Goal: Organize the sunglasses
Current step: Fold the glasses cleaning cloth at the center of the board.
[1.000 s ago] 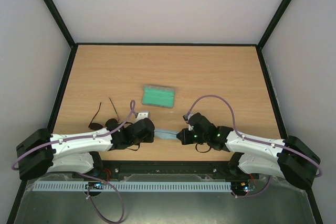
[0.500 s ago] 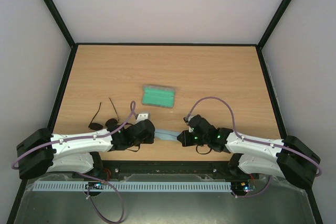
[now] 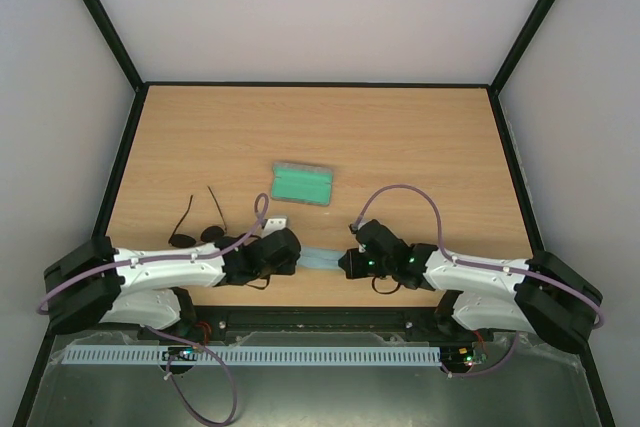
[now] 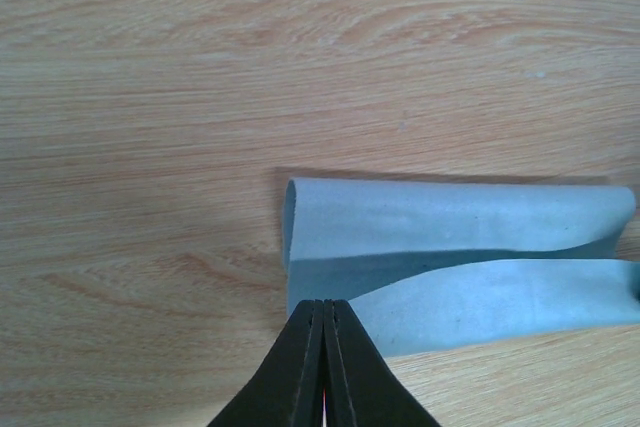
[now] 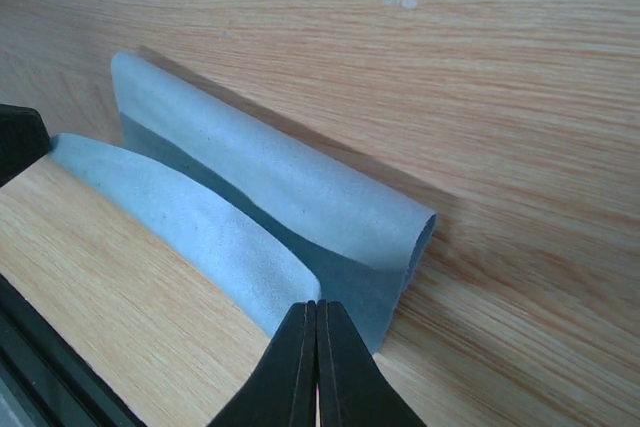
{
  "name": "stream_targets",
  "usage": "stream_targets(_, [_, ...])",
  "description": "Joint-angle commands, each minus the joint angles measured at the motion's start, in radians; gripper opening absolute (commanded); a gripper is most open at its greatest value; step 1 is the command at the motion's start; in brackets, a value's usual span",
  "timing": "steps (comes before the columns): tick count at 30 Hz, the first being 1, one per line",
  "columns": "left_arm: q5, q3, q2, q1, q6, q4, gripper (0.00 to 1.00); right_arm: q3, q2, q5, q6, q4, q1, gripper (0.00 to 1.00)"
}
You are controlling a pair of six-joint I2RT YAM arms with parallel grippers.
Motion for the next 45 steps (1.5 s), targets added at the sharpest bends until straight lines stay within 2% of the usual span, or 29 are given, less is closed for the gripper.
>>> stream_targets(1, [-0.027, 0.042, 0.015, 0.014, 0.032, -0.007, 0.02, 0.04, 0.003, 0.059, 0.0, 0.003, 0.008, 0.01])
stream_targets(20, [-0.012, 0.096, 0.077, 0.094, 0.116, 0.014, 0.02, 0.09, 0.011, 0.175, -0.023, -0.075, 0.009, 0.01])
stream_targets(45, [-0.024, 0.111, 0.127, 0.113, 0.142, 0.044, 0.02, 0.077, 0.028, 0.179, -0.017, -0.058, 0.009, 0.01])
